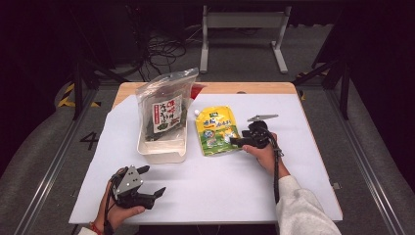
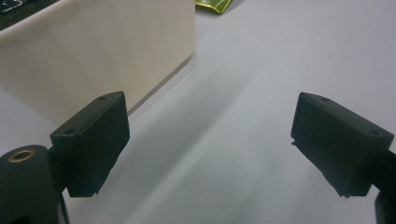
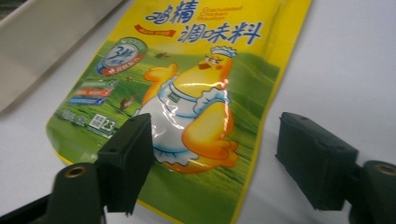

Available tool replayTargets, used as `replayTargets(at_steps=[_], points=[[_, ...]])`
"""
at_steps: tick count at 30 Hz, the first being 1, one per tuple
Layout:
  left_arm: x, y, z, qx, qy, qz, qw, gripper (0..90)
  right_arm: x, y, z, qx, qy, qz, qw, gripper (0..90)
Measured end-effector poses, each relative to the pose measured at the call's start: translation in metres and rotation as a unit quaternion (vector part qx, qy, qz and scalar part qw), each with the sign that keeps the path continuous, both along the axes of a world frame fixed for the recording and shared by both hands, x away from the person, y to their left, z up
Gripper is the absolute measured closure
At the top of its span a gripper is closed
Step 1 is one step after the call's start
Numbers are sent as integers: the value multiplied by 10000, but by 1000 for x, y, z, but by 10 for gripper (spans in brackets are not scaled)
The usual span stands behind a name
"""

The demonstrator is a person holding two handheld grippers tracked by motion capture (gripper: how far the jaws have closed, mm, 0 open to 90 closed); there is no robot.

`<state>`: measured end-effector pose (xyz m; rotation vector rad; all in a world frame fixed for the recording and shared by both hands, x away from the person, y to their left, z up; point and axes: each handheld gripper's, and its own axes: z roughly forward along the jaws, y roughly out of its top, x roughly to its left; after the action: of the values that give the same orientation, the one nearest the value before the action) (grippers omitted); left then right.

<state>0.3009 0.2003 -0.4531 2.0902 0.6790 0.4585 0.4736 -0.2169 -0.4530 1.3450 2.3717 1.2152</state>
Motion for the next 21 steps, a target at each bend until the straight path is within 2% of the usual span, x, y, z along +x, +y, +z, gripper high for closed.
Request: replayTargets(at_steps=[3,5,7,9,10,11,13,14,16,21], points=[[0,-1,1,-19,-13,-44,10000,123,1,9,1,-139,8,127,9998,255],[1,-1,2,-74,17,-123,9999,124,-1,16,0,-257,-37,203,9995,289],[2,-4,2,-39,5,-164,9999,126,-1,18,1,-394,-46,249,9989,321],[3,-6,1,-15,26,-232,9997,135,0,19,3,-447,19,276,9986,376],[4,-8,1,21,49,-230,9997,136,0,19,3,-434,21,298,9986,449],[4,-9,0,16,70,-226,9997,136,-1,19,3,-316,56,334,9989,519],[4,-10,0,41,80,-206,9997,146,-1,16,1,-140,19,338,9993,592],[4,-10,0,41,80,-206,9997,154,-1,16,1,-140,19,338,9993,592],[5,-11,-2,-20,162,-211,9996,161,0,9,0,148,48,322,9994,702],[7,-12,-2,-56,250,-256,9993,157,-6,8,2,287,-32,413,9987,779]])
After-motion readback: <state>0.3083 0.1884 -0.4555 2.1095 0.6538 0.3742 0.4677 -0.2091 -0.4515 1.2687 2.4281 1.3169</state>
